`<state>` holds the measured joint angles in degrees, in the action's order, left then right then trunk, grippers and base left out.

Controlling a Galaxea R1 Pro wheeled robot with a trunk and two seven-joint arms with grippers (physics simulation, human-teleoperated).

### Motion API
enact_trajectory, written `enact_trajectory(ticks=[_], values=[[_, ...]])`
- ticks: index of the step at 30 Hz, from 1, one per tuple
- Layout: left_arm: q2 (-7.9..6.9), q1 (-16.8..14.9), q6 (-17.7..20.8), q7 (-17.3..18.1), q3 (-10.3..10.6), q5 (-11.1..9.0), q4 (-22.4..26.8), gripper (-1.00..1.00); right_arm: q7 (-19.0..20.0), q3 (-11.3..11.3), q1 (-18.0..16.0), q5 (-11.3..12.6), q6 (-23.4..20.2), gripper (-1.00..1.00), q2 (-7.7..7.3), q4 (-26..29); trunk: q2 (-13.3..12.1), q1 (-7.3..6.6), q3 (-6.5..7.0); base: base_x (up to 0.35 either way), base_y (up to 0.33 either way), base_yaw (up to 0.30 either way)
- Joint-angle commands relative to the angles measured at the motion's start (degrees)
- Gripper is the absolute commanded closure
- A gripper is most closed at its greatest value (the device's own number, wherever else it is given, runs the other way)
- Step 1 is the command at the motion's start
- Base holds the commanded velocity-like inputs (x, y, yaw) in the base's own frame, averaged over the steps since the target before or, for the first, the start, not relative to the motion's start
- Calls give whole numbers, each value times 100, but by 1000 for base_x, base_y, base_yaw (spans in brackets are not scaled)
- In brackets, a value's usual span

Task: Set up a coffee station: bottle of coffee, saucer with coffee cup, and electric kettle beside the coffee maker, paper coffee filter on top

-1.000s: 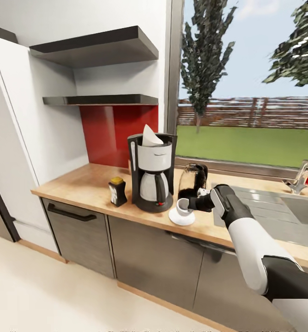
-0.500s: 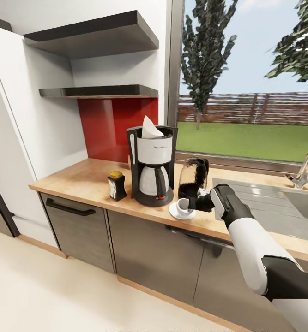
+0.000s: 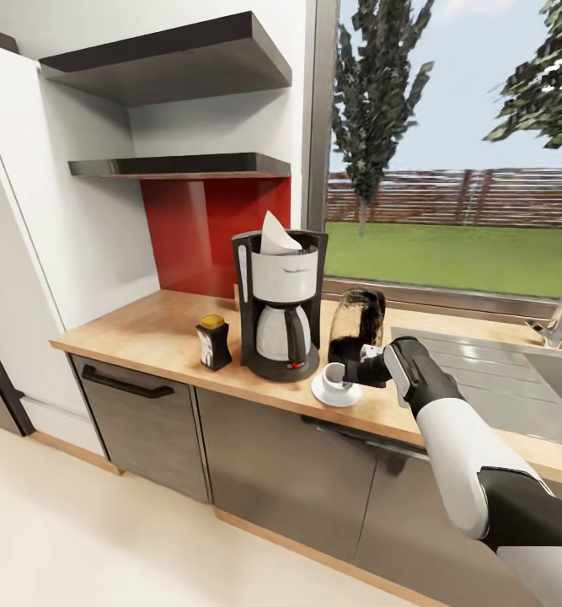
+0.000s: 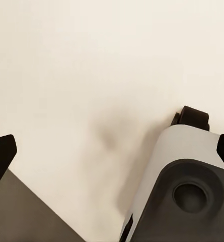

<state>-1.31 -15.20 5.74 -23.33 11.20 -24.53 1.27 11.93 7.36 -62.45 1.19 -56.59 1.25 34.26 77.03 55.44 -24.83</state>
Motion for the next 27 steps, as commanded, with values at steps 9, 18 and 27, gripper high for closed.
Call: enact_trajectory(ticks=[9, 18, 27], values=[[-1, 0, 41, -23, 49, -34, 13, -100, 2, 37, -4, 21, -27, 100, 7, 6, 4, 0, -28, 2, 1, -37], [-4, 0, 41, -23, 49, -34, 10, -100, 2, 37, -4, 21, -27, 100, 7, 6, 4, 0, -36, 0, 0, -13], [-2, 0, 41, -23, 49, -34, 8, -100, 2, 37, -4, 25, -27, 100, 7, 5, 4, 0, -36, 54, 0, 0]])
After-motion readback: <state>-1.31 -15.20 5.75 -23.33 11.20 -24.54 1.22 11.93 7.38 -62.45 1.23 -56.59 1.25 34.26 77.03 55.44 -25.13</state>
